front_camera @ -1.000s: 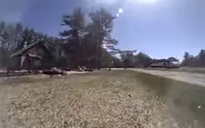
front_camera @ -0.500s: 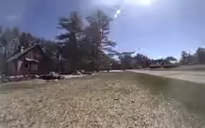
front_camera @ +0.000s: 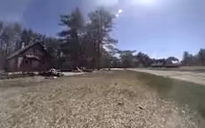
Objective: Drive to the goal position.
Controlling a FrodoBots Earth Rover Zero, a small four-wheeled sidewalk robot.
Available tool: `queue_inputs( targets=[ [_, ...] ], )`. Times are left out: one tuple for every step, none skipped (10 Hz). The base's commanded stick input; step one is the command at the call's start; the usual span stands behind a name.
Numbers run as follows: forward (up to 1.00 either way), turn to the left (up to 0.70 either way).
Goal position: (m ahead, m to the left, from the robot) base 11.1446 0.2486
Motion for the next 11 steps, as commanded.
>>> queue_inputs(
  targets=[
    [0.69,0.06],
    [0.69,0.06],
    [0.69,0.06],
    [0.69,0.06],
    [0.69,0.06],
    [0.69,0.06],
    [0.69,0.05],
    [0.69,0.05],
    [0.69,0.05],
    [0.69,0.06],
    [0.69,0.06]
  ],
)
